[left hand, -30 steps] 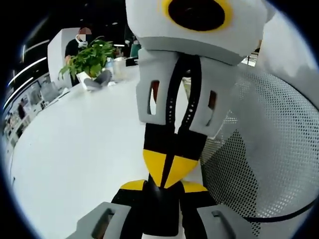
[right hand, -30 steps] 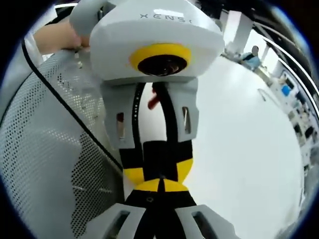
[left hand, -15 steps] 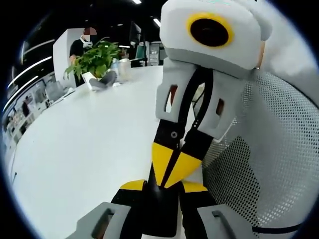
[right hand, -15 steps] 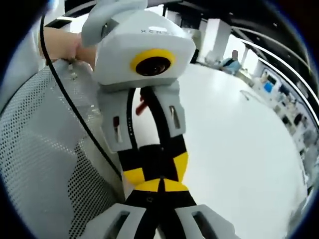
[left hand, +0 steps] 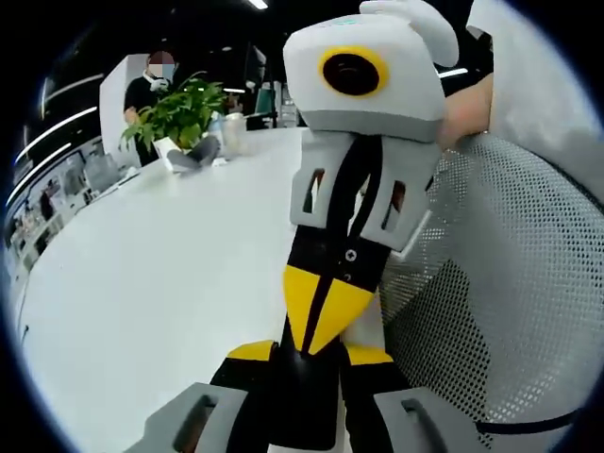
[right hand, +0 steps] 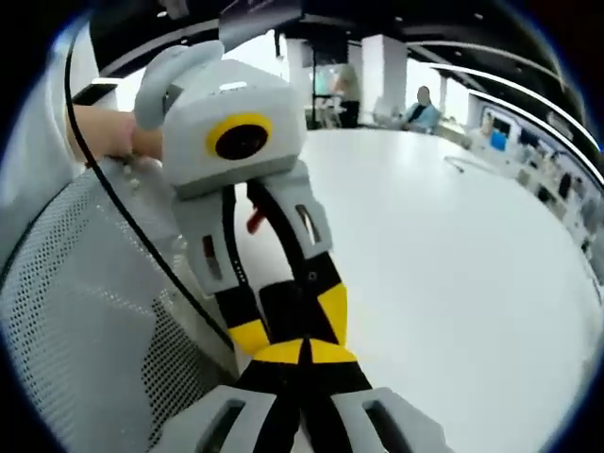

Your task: Press the specified remote control buttons in sequence, fully releasing each button before pressing the next.

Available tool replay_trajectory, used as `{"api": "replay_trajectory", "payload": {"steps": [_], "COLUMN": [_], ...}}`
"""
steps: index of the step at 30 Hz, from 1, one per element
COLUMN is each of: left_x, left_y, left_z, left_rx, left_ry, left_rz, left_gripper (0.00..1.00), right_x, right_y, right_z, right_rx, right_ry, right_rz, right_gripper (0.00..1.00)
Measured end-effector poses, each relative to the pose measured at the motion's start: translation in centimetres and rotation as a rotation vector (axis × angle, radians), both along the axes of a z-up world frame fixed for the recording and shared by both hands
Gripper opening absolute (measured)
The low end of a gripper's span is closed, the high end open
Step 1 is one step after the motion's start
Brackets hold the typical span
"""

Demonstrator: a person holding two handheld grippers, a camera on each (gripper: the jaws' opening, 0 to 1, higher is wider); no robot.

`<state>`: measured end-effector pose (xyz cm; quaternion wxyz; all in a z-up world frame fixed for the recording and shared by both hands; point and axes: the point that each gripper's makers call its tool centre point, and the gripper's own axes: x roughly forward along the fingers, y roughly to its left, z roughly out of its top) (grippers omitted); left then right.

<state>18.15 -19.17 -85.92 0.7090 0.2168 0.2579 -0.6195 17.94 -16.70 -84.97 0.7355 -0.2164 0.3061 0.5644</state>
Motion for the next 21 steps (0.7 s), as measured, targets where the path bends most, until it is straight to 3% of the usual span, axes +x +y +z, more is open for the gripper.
{"api": "replay_trajectory", "payload": {"steps": [7,21], "left_x": [0.01,0.00], "left_y": [0.01,0.00], "left_z": [-0.06,-0.03], "left_rx": [0.010,0.027], "left_ry": [0.003,0.003], "left_rz": [-0.015,-0.016], "left_gripper": [0.25,0.26], "right_x": [0.04,-0.11], "right_y": [-0.02,0.05], "right_z": [0.02,0.03], "right_rx": [0.021,0.010], "right_ry": [0.013,-0.045], "right_rz": [-0.012,0.063], "right_gripper": [0.00,0.00]}}
